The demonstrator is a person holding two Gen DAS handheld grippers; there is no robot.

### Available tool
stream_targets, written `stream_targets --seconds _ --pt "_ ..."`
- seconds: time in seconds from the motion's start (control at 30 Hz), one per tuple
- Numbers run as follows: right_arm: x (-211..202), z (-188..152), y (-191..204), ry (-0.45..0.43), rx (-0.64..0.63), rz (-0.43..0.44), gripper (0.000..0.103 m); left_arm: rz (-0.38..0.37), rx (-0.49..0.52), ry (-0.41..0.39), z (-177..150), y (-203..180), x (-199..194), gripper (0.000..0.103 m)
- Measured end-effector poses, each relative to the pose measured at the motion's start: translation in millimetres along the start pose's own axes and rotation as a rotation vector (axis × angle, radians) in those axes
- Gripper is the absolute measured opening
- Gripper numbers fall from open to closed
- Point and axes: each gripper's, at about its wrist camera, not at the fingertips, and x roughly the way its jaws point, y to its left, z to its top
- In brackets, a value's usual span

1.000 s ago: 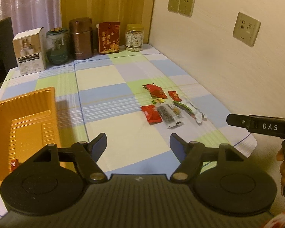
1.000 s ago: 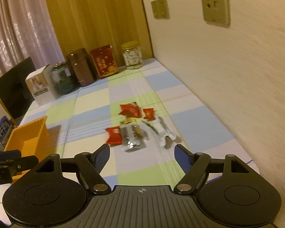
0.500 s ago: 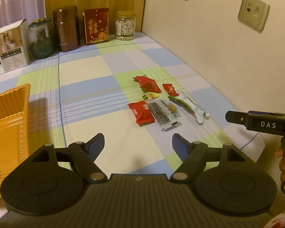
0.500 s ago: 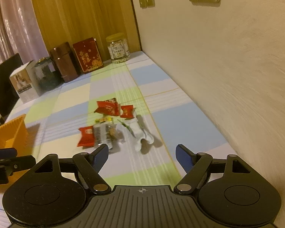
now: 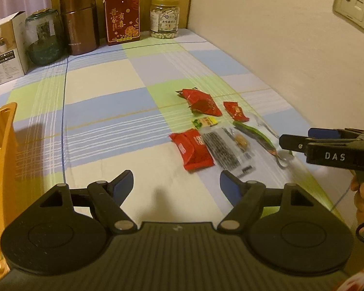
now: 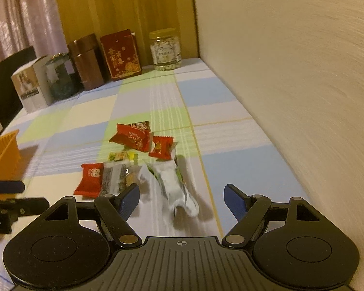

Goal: Organize snacks
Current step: 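Grasp a red snack bag with the left tool while the right tool grasps a white packet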

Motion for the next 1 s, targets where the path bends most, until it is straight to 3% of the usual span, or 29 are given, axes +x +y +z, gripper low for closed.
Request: stream_targets --seconds 0.47,0.57,0.83,1.0 --pt "57.6 5.7 9.6 0.070 -0.129 0.010 0.049 -0.040 -0.039 0.014 4.5 7.6 41.9 0.075" --pt "59.5 4.8 8.0 0.075 -0.125 0.020 0.032 -0.053 -0.043 0.007 6.3 6.0 48.5 0.074" --pt "52.4 1.1 5.8 0.070 -0.103 0.022 0.031 -0.064 -0.066 -0.009 16.7 1.3 64.4 0.063" --pt "48.3 -0.6 5.6 0.066 -0.079 0.030 0.031 -0.066 -0.093 -0.007 22.4 0.8 75.5 0.044"
